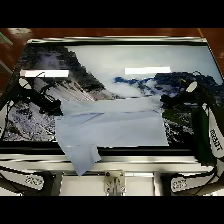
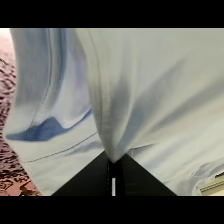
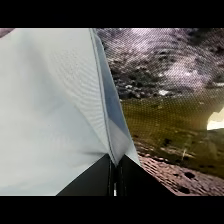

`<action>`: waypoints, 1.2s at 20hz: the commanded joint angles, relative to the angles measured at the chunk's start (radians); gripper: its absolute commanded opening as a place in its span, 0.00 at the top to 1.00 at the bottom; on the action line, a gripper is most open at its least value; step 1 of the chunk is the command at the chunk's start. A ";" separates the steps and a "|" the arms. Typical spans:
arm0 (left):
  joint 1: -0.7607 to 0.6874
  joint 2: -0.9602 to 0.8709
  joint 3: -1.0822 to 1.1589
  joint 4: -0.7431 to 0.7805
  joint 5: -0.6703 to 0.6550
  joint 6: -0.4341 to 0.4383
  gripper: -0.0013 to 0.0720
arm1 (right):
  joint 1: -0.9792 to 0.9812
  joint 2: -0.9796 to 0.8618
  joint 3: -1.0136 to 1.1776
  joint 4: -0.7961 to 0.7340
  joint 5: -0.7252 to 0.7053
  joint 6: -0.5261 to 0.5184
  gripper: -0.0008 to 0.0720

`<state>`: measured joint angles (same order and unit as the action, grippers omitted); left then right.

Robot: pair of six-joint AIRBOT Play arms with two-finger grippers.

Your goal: Fold the shirts.

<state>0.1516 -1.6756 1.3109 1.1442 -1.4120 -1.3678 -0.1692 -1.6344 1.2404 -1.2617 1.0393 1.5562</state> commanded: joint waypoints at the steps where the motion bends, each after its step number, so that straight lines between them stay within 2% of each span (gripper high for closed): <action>1: 0.000 -0.021 0.000 0.027 -0.003 -0.012 0.94 | -0.010 -0.012 0.000 0.012 0.008 0.000 0.89; 4: -0.005 -0.032 0.000 0.027 -0.003 -0.018 0.94 | -0.010 -0.027 0.000 0.026 0.016 -0.002 0.89; 5: -0.005 -0.033 0.000 0.026 -0.003 -0.018 0.94 | -0.010 -0.026 0.000 0.027 0.014 -0.002 0.86; 6: -0.004 -0.033 0.004 0.027 -0.013 -0.017 0.89 | -0.011 -0.025 0.005 0.033 0.021 -0.005 0.85; 7: -0.001 -0.031 0.013 0.027 -0.029 -0.018 0.70 | -0.011 -0.021 0.021 0.032 0.047 -0.016 0.74; 8: 0.006 -0.027 0.030 0.027 -0.056 -0.022 0.59 | -0.011 -0.011 0.039 0.035 0.078 -0.037 0.42; 9: 0.017 -0.020 0.055 0.028 -0.087 -0.027 0.51 | -0.011 0.008 0.064 0.035 0.117 -0.079 0.28; 10: 0.032 -0.005 0.086 0.031 -0.121 -0.044 0.51 | -0.011 0.030 0.092 0.020 0.159 -0.108 0.28; 12: 0.069 0.051 0.126 0.031 -0.192 -0.059 0.33 | -0.011 0.084 0.159 -0.080 0.262 -0.142 0.28; 14: 0.117 0.138 0.107 0.031 -0.251 -0.057 0.24 | -0.041 0.147 0.183 -0.223 0.371 -0.163 0.28; 17: 0.197 0.338 -0.145 0.031 -0.211 -0.034 0.25 | -0.171 0.190 0.180 -0.235 0.497 -0.163 0.28; 21: 0.261 0.547 -0.623 -0.005 -0.081 0.007 0.25 | -0.323 0.205 0.134 -0.126 0.497 -0.162 0.28; 24: 0.257 0.572 -0.817 -0.083 -0.012 0.032 0.25 | -0.348 0.205 0.091 -0.117 0.466 -0.163 0.28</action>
<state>0.3927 -1.1660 0.7040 1.1259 -1.5024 -1.3632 -0.4698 -1.4368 1.3624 -1.4021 1.5066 1.3972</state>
